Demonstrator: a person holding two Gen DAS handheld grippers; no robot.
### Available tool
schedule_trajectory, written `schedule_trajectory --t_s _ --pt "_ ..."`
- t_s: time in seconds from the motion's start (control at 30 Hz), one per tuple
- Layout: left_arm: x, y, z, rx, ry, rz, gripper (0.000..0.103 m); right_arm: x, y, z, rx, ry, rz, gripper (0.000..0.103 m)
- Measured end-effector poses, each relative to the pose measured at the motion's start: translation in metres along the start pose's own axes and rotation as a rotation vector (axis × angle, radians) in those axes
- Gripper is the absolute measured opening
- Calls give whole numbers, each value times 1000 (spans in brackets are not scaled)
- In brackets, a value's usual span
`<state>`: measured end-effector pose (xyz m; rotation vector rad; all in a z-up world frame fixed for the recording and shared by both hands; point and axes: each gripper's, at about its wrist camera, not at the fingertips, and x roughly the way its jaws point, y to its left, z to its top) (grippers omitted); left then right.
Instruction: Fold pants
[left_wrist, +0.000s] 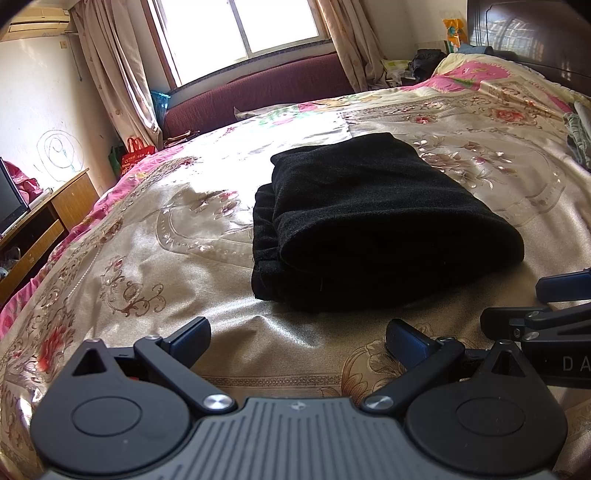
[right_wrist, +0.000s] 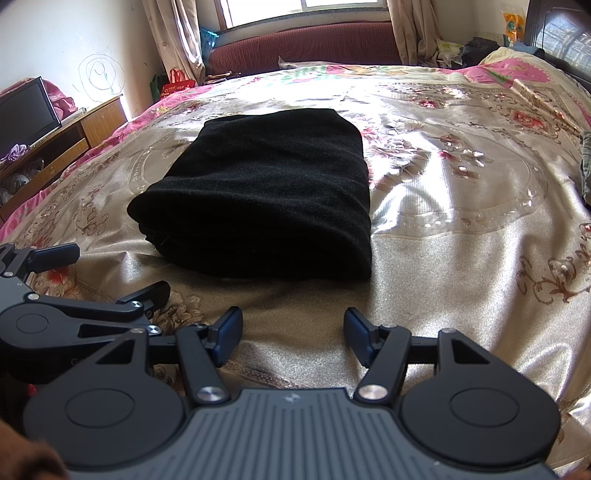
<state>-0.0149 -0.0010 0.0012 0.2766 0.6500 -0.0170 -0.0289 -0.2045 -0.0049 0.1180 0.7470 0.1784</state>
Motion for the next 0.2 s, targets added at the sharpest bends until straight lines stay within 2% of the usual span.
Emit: schedule_trajectory --t_s 0.2 --pt "-2 -1 0 8 -10 11 103 0 0 0 -1 0 0 62"
